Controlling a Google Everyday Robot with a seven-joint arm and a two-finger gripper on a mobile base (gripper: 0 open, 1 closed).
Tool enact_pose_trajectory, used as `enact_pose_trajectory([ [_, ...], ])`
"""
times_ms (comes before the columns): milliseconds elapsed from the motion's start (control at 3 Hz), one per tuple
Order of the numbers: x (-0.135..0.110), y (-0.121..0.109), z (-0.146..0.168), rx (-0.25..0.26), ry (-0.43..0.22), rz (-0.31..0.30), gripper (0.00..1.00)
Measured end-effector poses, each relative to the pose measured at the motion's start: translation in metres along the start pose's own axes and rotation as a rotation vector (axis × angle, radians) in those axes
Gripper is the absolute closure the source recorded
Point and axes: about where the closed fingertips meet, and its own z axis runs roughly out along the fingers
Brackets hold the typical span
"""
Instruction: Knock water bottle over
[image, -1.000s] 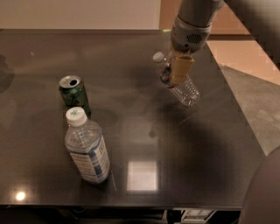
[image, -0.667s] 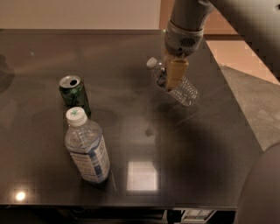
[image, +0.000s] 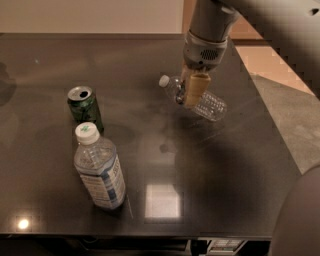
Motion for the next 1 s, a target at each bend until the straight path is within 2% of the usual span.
enact_pose_trajectory([
  [333, -0.007, 0.011, 0.006, -0.021, -0.023, 0.006, 0.00],
  [667, -0.011, 0.022, 0.024, -0.058, -0.081, 0.041, 0.00],
  [1000, -0.013, 0.018, 0.025, -0.045, -0.087, 0.041, 0.00],
])
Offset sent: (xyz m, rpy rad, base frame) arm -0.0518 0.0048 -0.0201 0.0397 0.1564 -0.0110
